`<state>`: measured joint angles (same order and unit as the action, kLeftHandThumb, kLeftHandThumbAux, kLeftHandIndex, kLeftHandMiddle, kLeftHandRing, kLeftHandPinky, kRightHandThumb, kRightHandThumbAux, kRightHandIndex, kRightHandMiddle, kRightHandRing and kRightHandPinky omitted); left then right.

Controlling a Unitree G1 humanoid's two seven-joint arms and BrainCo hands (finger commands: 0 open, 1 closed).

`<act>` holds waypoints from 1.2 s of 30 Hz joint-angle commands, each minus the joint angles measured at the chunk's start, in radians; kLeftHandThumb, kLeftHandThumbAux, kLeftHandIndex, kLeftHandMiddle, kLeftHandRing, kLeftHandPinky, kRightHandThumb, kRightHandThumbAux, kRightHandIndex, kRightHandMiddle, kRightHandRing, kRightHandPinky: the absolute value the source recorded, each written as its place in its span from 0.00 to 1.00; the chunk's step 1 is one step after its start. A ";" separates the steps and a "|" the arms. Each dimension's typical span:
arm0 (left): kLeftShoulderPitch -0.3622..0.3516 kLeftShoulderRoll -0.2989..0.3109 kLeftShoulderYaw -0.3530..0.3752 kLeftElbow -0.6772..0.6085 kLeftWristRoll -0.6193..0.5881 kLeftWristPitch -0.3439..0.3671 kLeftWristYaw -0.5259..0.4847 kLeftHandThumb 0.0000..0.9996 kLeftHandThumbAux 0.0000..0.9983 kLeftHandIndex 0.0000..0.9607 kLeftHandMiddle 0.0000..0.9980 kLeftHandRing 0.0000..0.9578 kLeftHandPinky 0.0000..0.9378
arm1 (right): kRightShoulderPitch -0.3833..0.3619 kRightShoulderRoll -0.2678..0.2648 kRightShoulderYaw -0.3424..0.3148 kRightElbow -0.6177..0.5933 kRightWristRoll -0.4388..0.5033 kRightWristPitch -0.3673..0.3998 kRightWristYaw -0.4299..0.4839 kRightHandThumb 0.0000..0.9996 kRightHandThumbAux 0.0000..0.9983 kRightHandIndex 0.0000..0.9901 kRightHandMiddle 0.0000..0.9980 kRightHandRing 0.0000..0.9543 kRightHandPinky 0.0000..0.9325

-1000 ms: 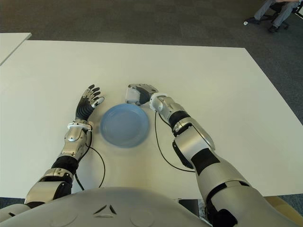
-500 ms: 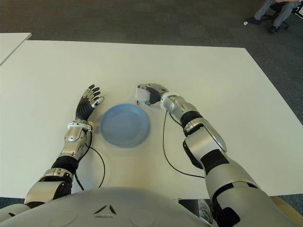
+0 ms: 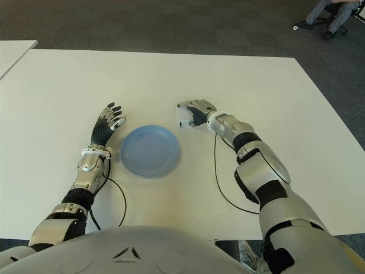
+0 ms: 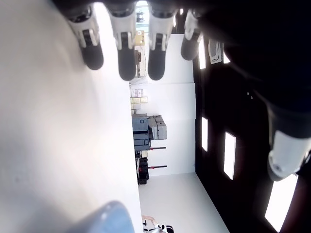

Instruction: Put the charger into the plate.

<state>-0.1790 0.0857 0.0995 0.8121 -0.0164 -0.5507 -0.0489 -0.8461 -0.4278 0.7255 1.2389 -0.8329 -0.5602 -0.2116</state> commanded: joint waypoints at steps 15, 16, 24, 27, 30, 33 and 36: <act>0.047 0.006 -0.004 0.071 0.006 0.046 -0.004 0.00 0.55 0.10 0.17 0.16 0.15 | 0.006 -0.074 0.095 0.036 -0.104 -0.016 -0.067 0.00 0.97 0.12 0.59 0.67 0.69; 0.047 0.006 -0.004 0.072 0.006 0.047 -0.003 0.00 0.55 0.10 0.17 0.16 0.15 | 0.008 -0.078 0.096 0.034 -0.103 -0.019 -0.068 0.00 0.97 0.11 0.59 0.67 0.69; 0.045 0.006 -0.003 0.078 0.004 0.045 -0.006 0.00 0.55 0.09 0.16 0.16 0.14 | 0.022 -0.103 0.099 0.021 -0.100 -0.041 -0.073 0.00 0.97 0.10 0.56 0.63 0.64; 0.044 0.007 -0.004 0.079 0.004 0.046 -0.006 0.00 0.55 0.09 0.16 0.16 0.13 | 0.030 -0.113 0.098 0.015 -0.100 -0.051 -0.076 0.00 0.97 0.09 0.54 0.60 0.60; 0.042 0.008 -0.004 0.083 0.004 0.046 -0.007 0.00 0.55 0.09 0.16 0.16 0.14 | 0.044 -0.130 0.092 0.003 -0.092 -0.072 -0.076 0.00 0.97 0.08 0.51 0.57 0.55; 0.039 0.009 -0.002 0.086 0.002 0.048 -0.010 0.00 0.55 0.09 0.16 0.16 0.14 | 0.054 -0.140 0.085 -0.008 -0.083 -0.085 -0.071 0.01 0.97 0.08 0.48 0.54 0.52; 0.038 0.009 -0.001 0.088 0.000 0.047 -0.010 0.00 0.55 0.09 0.16 0.16 0.14 | 0.063 -0.148 0.074 -0.019 -0.072 -0.095 -0.062 0.01 0.96 0.07 0.46 0.52 0.51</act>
<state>-0.1920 0.0960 0.1001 0.8349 -0.0188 -0.5527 -0.0495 -0.8307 -0.5674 0.7967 1.2160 -0.8982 -0.6405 -0.3055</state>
